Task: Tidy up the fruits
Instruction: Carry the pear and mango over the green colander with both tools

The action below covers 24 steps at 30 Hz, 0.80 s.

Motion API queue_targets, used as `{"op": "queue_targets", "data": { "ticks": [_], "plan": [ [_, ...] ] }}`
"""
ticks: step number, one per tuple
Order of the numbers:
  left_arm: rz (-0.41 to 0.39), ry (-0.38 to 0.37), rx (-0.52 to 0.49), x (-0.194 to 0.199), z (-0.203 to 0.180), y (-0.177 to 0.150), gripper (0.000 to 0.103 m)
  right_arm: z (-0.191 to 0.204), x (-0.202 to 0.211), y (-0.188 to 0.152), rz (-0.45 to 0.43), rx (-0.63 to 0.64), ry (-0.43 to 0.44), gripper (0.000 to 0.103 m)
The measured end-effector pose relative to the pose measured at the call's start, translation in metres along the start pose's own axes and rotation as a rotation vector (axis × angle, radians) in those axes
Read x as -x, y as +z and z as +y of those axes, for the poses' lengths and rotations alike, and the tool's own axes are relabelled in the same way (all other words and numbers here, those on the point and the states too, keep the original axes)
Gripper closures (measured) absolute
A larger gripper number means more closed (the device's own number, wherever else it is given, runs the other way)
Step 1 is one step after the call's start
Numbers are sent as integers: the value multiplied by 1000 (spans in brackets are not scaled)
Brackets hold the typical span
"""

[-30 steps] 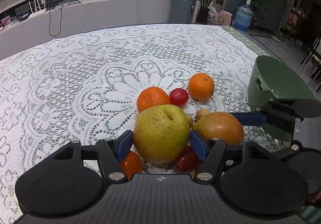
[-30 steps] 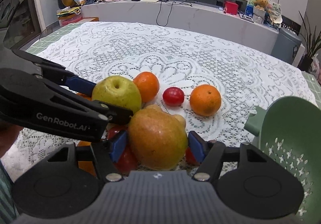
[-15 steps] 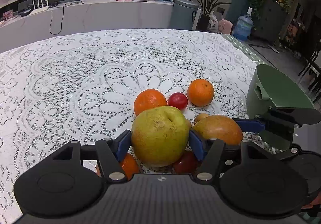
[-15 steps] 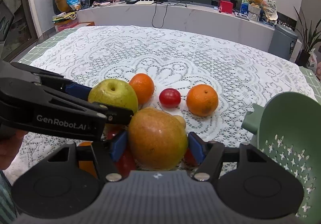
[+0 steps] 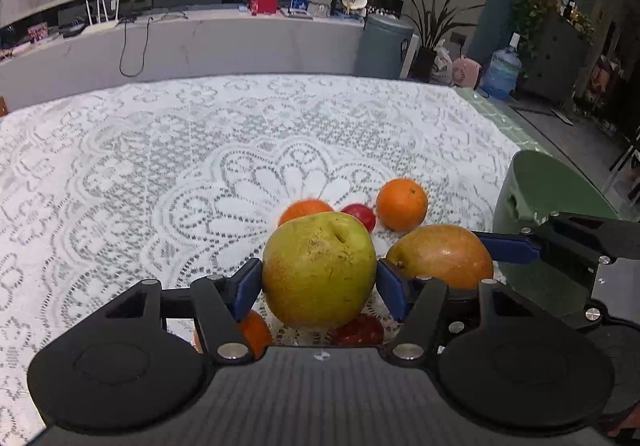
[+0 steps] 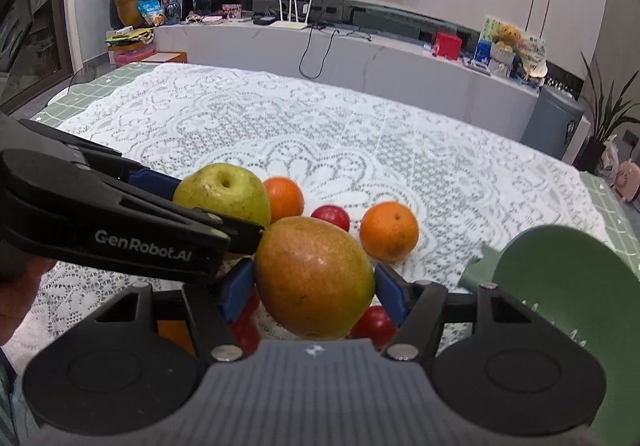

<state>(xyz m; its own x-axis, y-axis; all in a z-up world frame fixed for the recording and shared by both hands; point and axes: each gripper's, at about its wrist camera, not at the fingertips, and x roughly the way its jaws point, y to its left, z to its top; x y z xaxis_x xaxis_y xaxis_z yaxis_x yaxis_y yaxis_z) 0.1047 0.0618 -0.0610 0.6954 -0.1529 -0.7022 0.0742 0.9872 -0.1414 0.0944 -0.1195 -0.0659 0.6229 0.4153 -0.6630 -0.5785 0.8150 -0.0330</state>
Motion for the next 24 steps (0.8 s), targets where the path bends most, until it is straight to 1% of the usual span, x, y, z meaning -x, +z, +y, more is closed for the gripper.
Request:
{"op": "queue_targets", "data": {
  "ticks": [7, 13, 18, 24],
  "plan": [
    [-55, 20, 5, 29, -6, 8, 32, -5, 26, 6, -59, -15, 2, 40],
    [-99, 12, 3, 56, -20, 11, 32, -16, 55, 7, -112, -43, 3, 40],
    [-127, 3, -16, 70, -37, 14, 32, -30, 78, 2, -146, -67, -22, 40],
    [-138, -32, -60, 76, -62, 17, 32, -54, 100, -10, -150, -92, -67, 40]
  ]
}}
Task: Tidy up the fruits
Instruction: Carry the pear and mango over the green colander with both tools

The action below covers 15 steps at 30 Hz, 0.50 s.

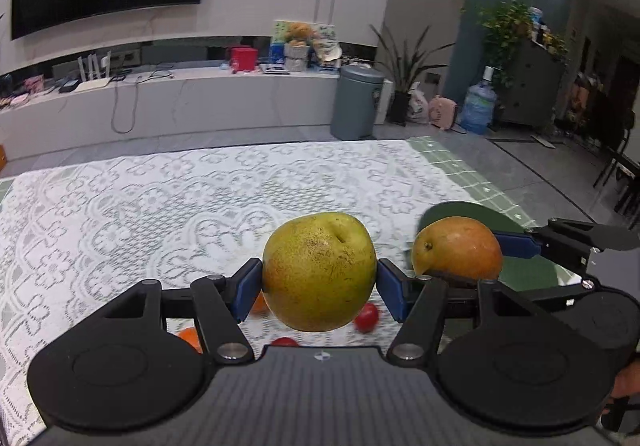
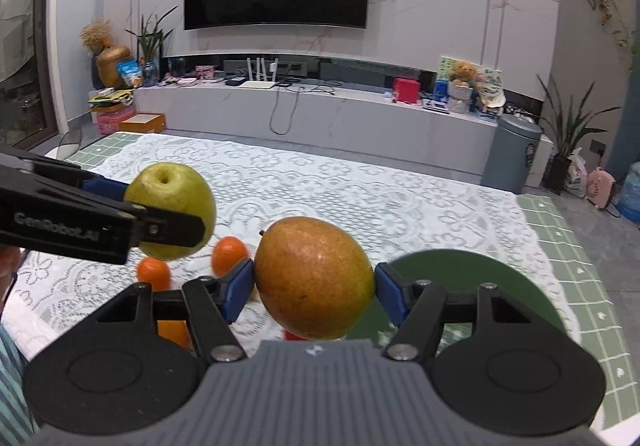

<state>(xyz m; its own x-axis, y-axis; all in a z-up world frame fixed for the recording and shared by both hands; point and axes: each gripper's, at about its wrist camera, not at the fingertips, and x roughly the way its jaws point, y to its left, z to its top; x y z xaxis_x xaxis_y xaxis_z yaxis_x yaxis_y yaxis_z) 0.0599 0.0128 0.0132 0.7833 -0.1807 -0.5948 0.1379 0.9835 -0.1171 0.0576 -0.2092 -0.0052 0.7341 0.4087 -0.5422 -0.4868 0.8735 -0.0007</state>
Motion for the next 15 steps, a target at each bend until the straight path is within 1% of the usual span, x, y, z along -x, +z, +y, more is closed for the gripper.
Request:
{"op": "queue_targets", "data": {
  "ticks": [4, 7, 12, 15],
  "plan": [
    [13, -35, -44, -8, -22, 1, 32, -23, 13, -6, 16, -18, -25, 40],
    [34, -78, -71, -16, -39, 3, 32, -41, 17, -11, 40, -14, -43, 40],
    [75, -121, -152, -34, -69, 9, 32, -71, 16, -19, 117, -38, -47, 40],
    [116, -167, -165, -47, -80, 13, 32, -85, 11, -23, 173, -41, -43, 40]
  ]
}}
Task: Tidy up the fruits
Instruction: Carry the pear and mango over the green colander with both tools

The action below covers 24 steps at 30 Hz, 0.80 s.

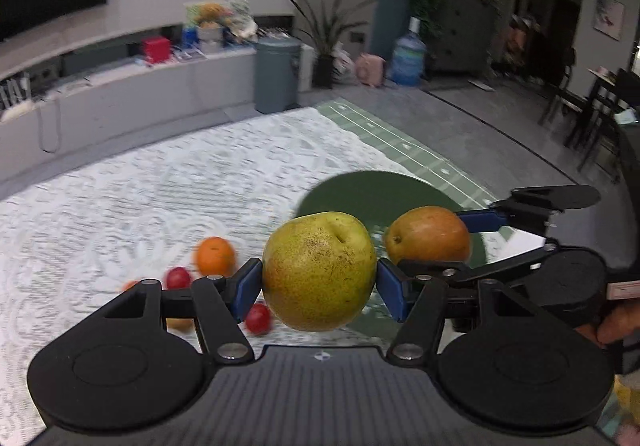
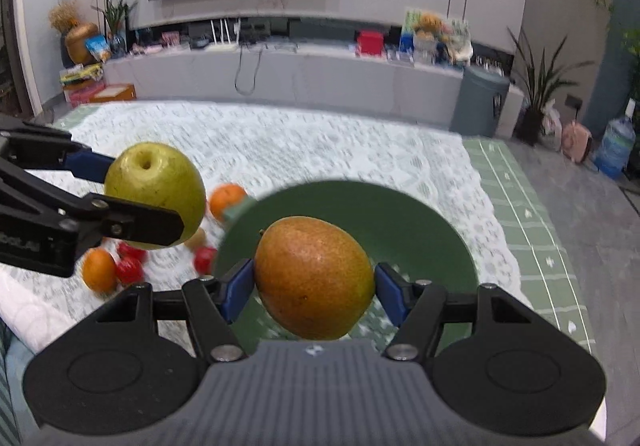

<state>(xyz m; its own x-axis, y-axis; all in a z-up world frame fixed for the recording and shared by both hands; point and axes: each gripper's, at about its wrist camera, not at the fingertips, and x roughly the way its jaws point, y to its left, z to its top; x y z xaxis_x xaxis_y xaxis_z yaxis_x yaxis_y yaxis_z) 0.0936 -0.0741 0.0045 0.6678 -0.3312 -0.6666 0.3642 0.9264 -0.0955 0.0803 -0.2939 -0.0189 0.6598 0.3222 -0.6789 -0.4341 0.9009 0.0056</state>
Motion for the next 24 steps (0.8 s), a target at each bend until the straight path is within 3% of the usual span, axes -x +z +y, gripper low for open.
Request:
{"op": "queue_targets", "data": {
  "ticks": [10, 17, 24],
  "plan": [
    [109, -46, -33, -33, -14, 8, 32, -12, -22, -2, 138, 62, 25, 40],
    [127, -37, -77, -40, -22, 15, 32, -14, -33, -8, 202, 89, 41, 40],
    [159, -75, -145, -54, -37, 18, 32, -21, -38, -7, 243, 108, 48, 40]
  ]
}}
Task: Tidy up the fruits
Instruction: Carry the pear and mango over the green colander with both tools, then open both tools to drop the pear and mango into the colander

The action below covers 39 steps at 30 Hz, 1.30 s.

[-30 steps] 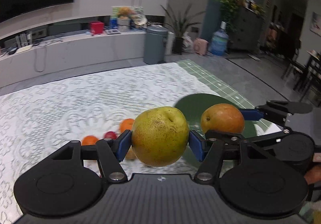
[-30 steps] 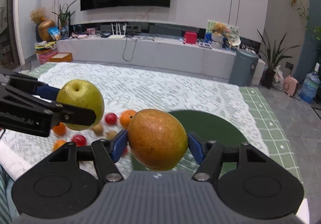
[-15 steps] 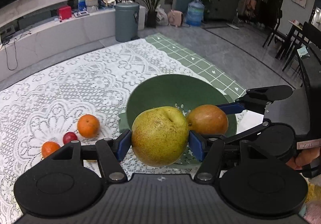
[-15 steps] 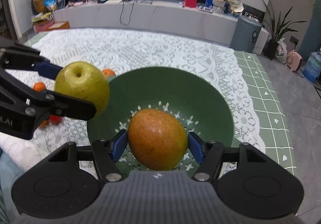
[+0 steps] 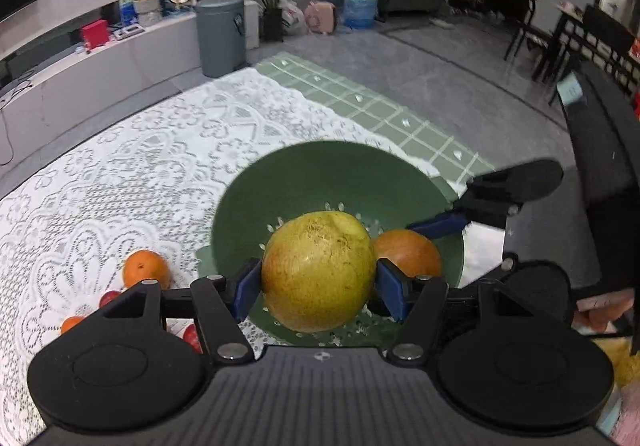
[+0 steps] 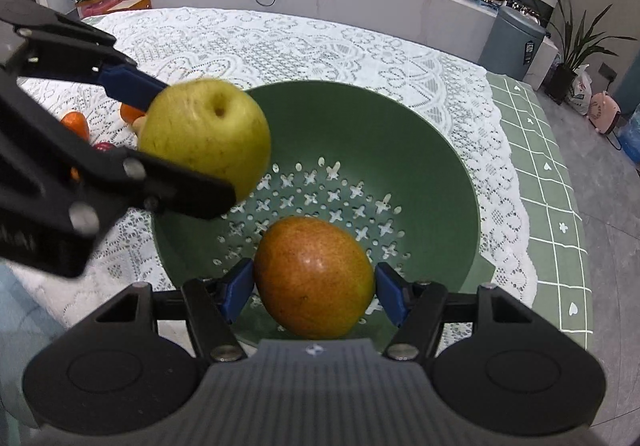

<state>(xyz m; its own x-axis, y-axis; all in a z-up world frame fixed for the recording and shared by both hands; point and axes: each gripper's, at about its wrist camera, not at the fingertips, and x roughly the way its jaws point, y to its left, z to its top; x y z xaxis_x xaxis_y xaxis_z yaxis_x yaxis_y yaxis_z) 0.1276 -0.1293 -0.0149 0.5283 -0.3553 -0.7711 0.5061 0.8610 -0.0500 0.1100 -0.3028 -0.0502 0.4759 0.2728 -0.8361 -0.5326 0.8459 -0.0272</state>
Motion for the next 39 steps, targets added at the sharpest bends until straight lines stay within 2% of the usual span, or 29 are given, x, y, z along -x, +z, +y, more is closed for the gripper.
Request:
{"op": "queue_targets", "data": {
  "ticks": [11, 18, 29, 35, 37, 39],
  "plan": [
    [142, -17, 9, -29, 3, 2, 32, -4, -17, 11, 91, 71, 38, 40],
    [220, -28, 53, -45, 10, 6, 32, -9, -28, 14, 150, 56, 73, 40],
    [274, -51, 100, -54, 14, 6, 32, -11, -26, 18, 177, 106, 41, 39],
    [278, -35, 75, -53, 8, 8, 32, -10, -23, 17, 192, 146, 15, 39],
    [279, -32, 71, -53, 7, 8, 31, -9, -21, 17, 188, 160, -3, 36],
    [274, -26, 62, -53, 5, 8, 31, -7, -17, 16, 176, 178, -31, 28]
  ]
}}
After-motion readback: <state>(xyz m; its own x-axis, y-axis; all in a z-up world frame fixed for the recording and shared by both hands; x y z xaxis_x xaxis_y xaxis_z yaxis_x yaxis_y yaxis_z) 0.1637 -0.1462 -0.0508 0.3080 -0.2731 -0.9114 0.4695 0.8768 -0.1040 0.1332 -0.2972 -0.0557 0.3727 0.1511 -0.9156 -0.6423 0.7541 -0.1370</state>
